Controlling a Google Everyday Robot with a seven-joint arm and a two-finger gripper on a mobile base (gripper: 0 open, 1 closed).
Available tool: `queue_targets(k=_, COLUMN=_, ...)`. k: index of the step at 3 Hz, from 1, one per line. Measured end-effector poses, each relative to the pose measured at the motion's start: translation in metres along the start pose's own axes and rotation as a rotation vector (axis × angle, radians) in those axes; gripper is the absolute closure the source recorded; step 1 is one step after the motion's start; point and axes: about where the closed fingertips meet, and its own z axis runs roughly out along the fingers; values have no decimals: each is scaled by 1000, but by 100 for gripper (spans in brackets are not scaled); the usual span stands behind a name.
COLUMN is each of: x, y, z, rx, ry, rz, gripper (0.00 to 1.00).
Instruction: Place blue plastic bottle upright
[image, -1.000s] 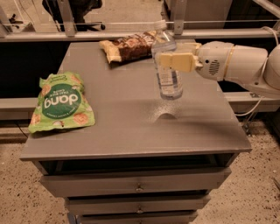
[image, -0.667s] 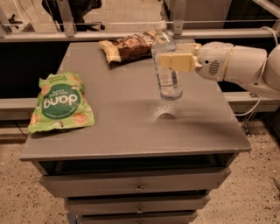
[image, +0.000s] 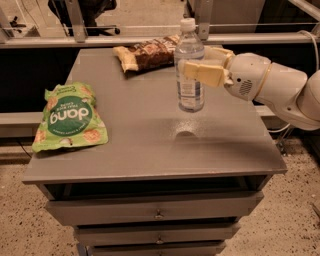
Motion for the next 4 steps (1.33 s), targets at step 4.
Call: queue_targets(k=4, x=30, y=23, z=-19, rx=-120, ry=-97, rz=-45, gripper=85)
